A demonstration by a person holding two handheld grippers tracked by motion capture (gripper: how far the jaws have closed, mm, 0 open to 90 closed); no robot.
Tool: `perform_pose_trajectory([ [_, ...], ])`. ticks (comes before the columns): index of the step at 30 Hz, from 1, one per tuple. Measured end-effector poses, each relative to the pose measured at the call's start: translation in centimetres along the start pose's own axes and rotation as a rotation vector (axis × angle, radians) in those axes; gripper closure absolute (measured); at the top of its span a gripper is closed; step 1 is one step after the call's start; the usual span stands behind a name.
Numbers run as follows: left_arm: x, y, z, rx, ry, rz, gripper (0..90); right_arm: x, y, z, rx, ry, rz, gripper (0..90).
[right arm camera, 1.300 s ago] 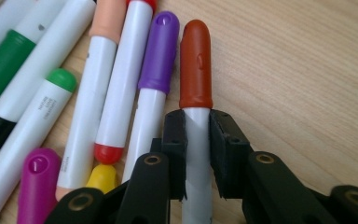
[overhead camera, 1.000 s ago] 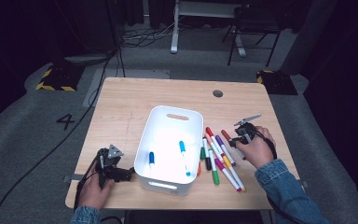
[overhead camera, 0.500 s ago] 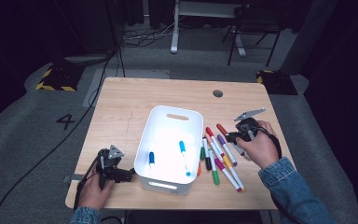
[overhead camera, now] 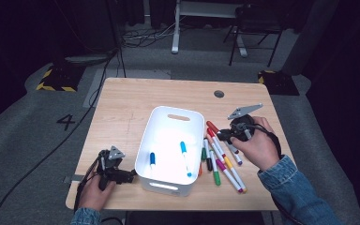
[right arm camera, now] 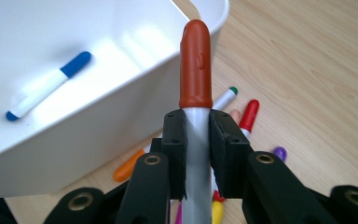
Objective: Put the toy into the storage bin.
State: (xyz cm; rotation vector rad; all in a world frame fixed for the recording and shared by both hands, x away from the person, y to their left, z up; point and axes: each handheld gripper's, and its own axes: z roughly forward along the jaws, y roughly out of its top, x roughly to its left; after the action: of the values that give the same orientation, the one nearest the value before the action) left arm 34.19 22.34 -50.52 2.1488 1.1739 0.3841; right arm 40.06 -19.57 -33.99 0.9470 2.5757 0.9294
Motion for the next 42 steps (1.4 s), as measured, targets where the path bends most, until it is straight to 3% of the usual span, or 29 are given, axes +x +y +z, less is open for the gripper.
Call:
perform_pose_trajectory([
  [7,0.0,0.0,0.0,0.000,-0.004,-0.004,0.0,2.0,1.8,-0.5,-0.010,0.038,-0.046,77.2],
  [9,0.5,0.0,-0.1,-0.024,-0.060,-0.039,0.0,2.5,2.2,-0.5,-0.010,0.052,-0.045,77.2],
  [11,0.7,0.0,-0.1,-0.033,-0.074,-0.064,0.0,2.9,2.6,-0.3,-0.020,0.062,-0.072,77.1],
  [12,0.6,0.0,-0.1,-0.033,-0.055,-0.061,0.0,3.3,2.8,-0.2,-0.016,0.076,-0.056,77.1],
  [15,0.2,0.2,0.1,-0.012,-0.022,-0.032,0.0,3.9,3.3,0.0,-0.015,0.090,-0.066,77.2],
  [21,0.0,0.2,0.2,-0.004,-0.007,-0.020,0.0,5.2,4.3,0.5,-0.024,0.127,-0.088,77.2],
  [23,-0.2,0.3,0.3,0.007,0.019,0.001,0.0,5.7,4.6,0.6,-0.026,0.137,-0.093,77.1],
  [42,-0.3,0.4,0.4,0.017,0.019,0.010,0.0,8.4,6.6,2.8,-0.040,0.209,-0.131,77.2],
])
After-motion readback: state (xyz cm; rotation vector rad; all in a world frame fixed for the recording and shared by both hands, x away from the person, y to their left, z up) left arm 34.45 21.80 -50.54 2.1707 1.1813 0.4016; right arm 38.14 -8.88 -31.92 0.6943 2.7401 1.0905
